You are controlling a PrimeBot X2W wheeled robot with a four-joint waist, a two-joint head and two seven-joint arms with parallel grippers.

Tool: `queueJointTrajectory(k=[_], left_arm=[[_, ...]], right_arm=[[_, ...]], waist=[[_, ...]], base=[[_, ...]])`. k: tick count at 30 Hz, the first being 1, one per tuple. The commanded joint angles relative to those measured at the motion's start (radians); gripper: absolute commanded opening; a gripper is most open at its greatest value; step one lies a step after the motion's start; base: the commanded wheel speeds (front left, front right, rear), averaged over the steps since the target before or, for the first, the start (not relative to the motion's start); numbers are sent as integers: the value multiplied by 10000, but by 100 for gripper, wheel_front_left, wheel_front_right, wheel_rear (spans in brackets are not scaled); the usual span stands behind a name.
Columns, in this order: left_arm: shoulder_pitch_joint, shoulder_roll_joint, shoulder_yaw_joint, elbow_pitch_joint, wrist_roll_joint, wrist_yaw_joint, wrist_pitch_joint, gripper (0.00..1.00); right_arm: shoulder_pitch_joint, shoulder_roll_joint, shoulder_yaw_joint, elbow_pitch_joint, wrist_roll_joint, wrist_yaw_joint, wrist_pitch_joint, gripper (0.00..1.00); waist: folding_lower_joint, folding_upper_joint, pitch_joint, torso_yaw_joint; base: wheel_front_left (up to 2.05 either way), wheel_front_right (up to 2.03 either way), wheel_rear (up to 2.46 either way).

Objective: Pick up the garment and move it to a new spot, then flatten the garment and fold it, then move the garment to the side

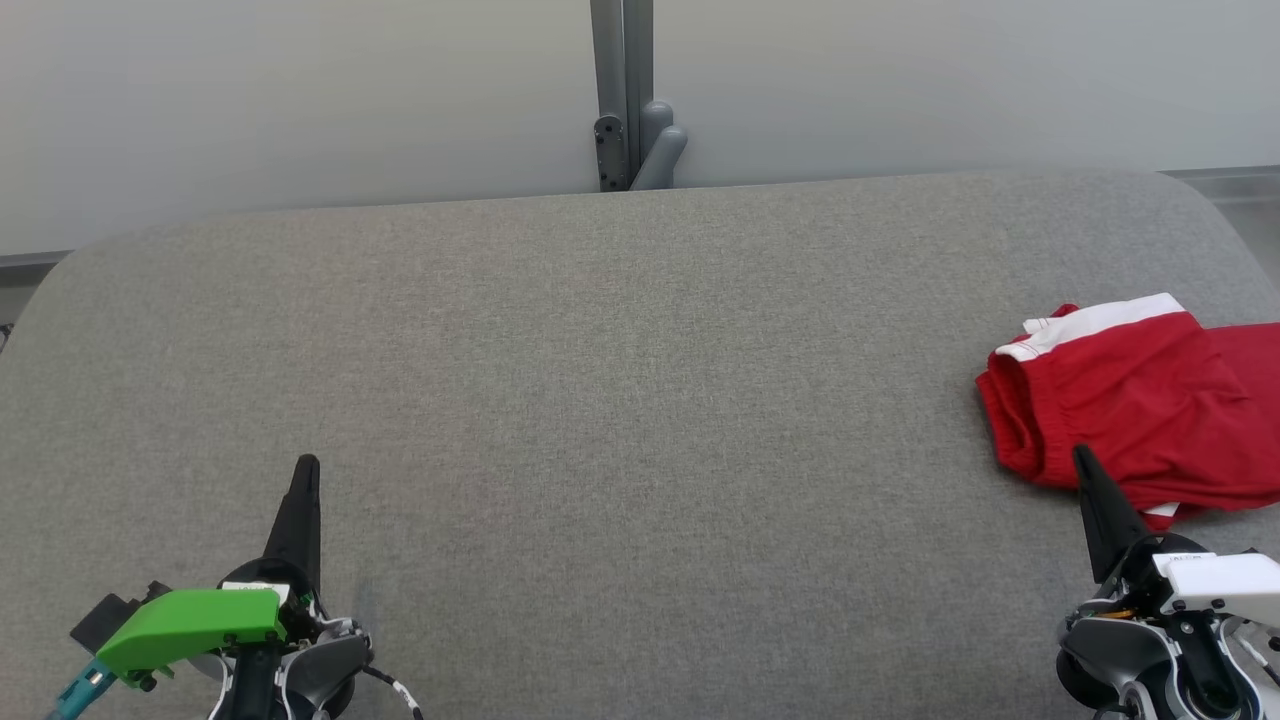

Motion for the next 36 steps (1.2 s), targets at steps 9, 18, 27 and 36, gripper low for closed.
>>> queueJointTrajectory(k=[9,18,27,36], left_arm=[[-130,54,20,-29,-52,-47,43,0],[-130,54,20,-29,-52,-47,43,0],[-130,54,20,-30,-52,-47,43,0],[-130,55,19,-30,-52,-47,43,0]], right_arm=[[-77,-44,-22,11,57,4,23,0],[-77,-44,-21,11,57,4,23,0],[-77,-45,-20,11,58,4,22,0],[-77,-45,-20,11,58,4,22,0]], waist=[[0,0,0,0],[0,0,0,0],[0,0,0,0],[0,0,0,0]], base=[[0,0,0],[0,0,0],[0,0,0],[0,0,0]])
